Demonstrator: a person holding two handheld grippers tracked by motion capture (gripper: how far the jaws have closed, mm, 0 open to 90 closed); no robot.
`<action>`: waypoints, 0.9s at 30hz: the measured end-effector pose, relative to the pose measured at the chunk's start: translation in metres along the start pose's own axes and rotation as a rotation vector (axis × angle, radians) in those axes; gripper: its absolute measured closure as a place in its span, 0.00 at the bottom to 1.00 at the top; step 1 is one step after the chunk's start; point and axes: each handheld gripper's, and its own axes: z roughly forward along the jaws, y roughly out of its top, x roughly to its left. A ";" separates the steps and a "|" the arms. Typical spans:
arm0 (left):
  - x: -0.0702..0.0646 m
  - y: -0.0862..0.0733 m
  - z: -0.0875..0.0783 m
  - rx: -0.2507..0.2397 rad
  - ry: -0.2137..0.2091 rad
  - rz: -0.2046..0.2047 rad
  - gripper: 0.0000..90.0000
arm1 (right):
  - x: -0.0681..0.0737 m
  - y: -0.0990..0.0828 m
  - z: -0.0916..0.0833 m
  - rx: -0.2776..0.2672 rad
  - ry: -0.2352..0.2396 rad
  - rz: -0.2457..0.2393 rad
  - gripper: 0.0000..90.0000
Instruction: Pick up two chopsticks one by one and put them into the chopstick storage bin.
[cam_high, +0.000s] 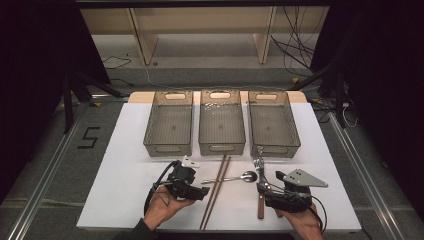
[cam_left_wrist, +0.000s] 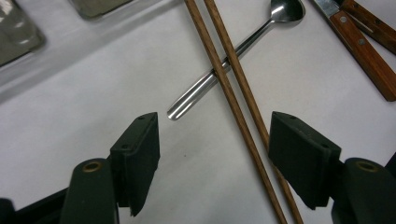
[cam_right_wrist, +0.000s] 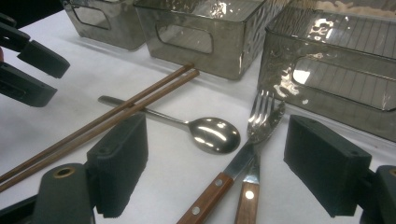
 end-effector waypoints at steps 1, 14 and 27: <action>0.000 0.000 0.002 0.008 0.002 0.003 0.39 | 0.000 0.000 0.000 0.001 -0.001 -0.001 0.25; -0.006 0.005 0.012 0.041 0.003 0.025 0.46 | 0.000 0.000 0.001 0.003 0.000 -0.001 0.25; -0.014 0.005 0.024 0.094 -0.003 0.044 0.54 | 0.000 0.000 0.001 0.004 0.002 -0.002 0.25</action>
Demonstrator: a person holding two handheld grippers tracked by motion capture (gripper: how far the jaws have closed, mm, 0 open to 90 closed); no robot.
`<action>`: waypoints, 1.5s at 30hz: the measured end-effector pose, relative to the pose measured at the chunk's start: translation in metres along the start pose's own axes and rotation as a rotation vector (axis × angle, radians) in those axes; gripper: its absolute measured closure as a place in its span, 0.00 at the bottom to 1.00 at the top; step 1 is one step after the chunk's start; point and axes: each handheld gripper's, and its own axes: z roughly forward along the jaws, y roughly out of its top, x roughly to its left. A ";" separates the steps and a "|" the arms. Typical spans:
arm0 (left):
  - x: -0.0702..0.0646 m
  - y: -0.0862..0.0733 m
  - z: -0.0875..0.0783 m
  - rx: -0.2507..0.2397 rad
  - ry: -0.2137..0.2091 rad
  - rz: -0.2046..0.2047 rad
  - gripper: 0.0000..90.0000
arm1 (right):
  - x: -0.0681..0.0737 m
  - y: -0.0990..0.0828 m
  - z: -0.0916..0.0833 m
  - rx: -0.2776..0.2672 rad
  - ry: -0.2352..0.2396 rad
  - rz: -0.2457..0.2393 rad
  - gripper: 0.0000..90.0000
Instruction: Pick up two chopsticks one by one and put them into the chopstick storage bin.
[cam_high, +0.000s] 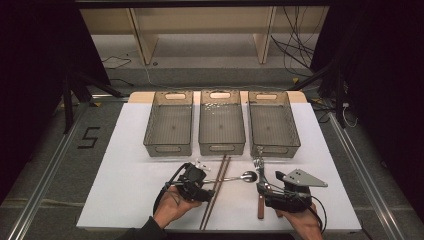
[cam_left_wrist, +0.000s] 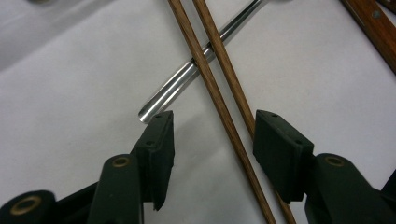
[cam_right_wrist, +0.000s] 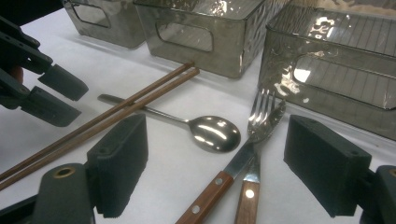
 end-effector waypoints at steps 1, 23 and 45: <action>0.000 0.000 0.001 0.008 0.003 0.005 0.54 | 0.000 0.000 0.000 0.000 0.000 0.000 0.25; -0.006 -0.001 0.014 0.039 0.047 0.035 0.66 | 0.000 0.000 0.000 0.000 0.002 -0.001 0.25; 0.004 0.000 0.012 0.054 0.075 0.042 0.92 | 0.000 0.000 0.000 -0.005 -0.001 -0.001 0.26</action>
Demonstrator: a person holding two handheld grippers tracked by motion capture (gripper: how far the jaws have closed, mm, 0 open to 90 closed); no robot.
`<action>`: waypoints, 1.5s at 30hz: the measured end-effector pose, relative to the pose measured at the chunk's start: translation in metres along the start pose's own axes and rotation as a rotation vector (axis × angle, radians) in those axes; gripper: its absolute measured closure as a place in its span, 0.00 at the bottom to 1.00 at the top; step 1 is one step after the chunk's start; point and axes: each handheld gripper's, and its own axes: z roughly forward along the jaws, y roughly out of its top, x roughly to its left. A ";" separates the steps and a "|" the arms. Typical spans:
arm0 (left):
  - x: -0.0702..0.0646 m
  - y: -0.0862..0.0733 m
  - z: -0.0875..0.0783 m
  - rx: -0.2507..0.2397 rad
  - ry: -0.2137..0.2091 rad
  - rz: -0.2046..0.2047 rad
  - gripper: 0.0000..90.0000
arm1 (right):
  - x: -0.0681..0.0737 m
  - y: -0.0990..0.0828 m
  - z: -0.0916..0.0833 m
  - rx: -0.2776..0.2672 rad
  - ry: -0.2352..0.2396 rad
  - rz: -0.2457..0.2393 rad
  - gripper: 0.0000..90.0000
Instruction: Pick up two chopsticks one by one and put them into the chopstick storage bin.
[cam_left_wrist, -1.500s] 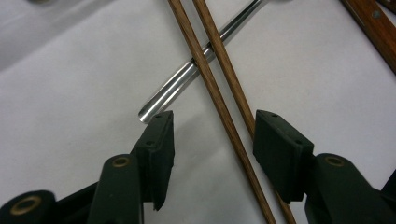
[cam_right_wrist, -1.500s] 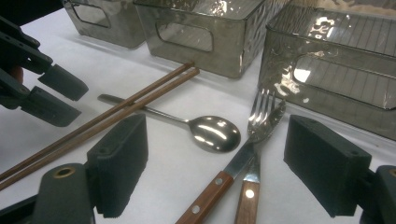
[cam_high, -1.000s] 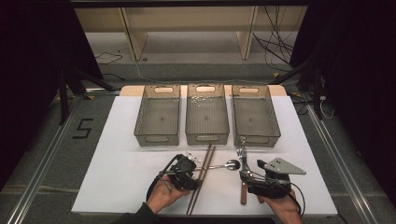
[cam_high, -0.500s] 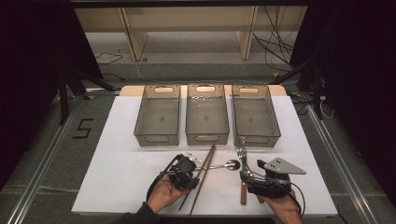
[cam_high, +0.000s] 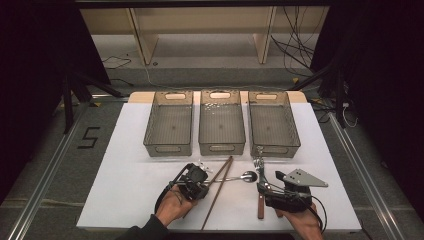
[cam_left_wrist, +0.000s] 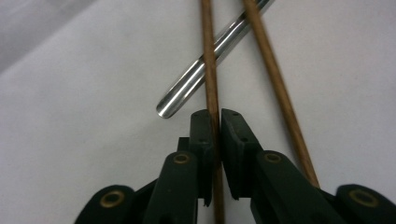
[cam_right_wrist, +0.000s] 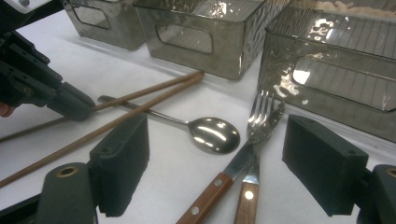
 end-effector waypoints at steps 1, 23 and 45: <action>0.000 0.000 0.000 0.000 -0.004 -0.004 0.92 | 0.000 0.000 0.000 0.001 0.000 0.001 0.26; 0.008 0.000 -0.012 -0.024 -0.023 0.047 0.94 | 0.000 0.000 -0.001 -0.013 0.009 0.004 0.27; 0.034 0.003 -0.068 -0.181 -0.054 0.015 0.94 | 0.000 0.000 -0.001 -0.017 0.015 0.006 0.26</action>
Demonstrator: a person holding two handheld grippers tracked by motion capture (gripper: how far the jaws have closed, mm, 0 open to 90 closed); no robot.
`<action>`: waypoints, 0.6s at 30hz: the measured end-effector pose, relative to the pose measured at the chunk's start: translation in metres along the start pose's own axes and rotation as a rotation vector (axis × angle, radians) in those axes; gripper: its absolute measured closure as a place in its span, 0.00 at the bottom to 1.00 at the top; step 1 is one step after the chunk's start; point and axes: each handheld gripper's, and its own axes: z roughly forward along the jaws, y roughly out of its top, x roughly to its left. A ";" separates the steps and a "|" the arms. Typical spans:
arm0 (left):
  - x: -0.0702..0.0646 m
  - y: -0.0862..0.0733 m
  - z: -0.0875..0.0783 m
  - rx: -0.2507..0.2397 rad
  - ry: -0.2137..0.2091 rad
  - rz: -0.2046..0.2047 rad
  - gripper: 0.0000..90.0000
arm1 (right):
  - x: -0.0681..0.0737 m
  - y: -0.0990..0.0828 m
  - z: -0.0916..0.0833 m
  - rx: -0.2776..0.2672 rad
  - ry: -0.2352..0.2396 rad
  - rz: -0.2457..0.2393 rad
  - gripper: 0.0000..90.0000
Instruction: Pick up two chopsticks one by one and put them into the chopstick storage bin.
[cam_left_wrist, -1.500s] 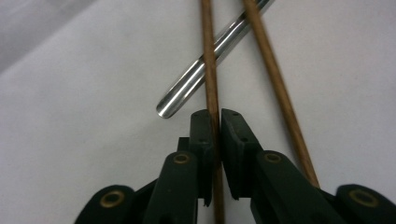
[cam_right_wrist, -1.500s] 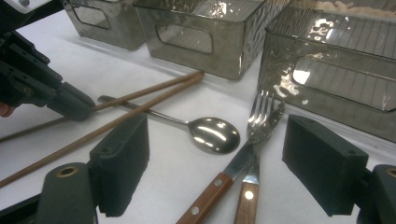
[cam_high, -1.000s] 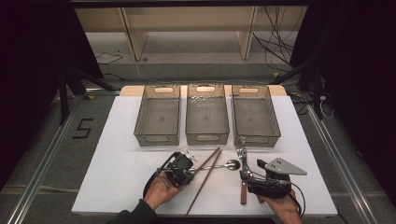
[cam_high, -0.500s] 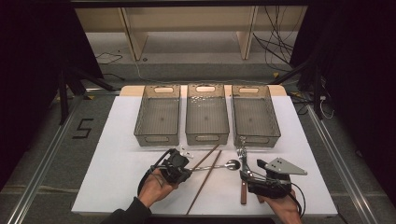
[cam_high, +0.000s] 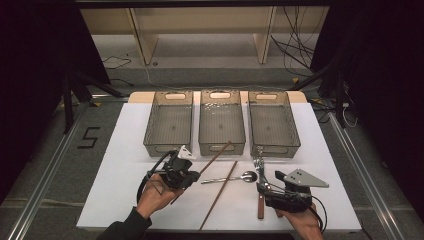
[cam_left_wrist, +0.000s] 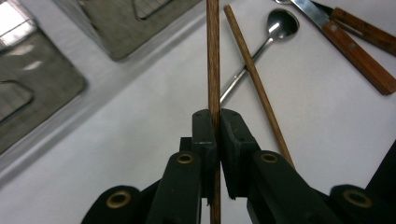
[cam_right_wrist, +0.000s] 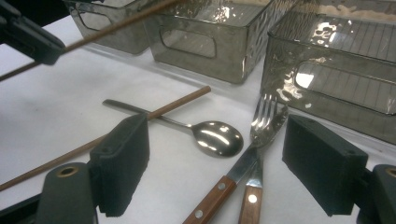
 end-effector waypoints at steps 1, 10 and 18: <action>0.004 0.000 -0.003 -0.009 0.004 -0.009 0.94 | 0.000 0.000 0.000 0.000 0.000 0.000 0.26; 0.039 0.009 -0.029 -0.102 0.040 -0.095 0.94 | -0.001 0.000 0.000 -0.004 0.002 0.004 0.26; 0.069 0.020 -0.043 -0.155 0.094 -0.133 0.94 | -0.001 0.000 0.000 -0.006 0.004 0.002 0.26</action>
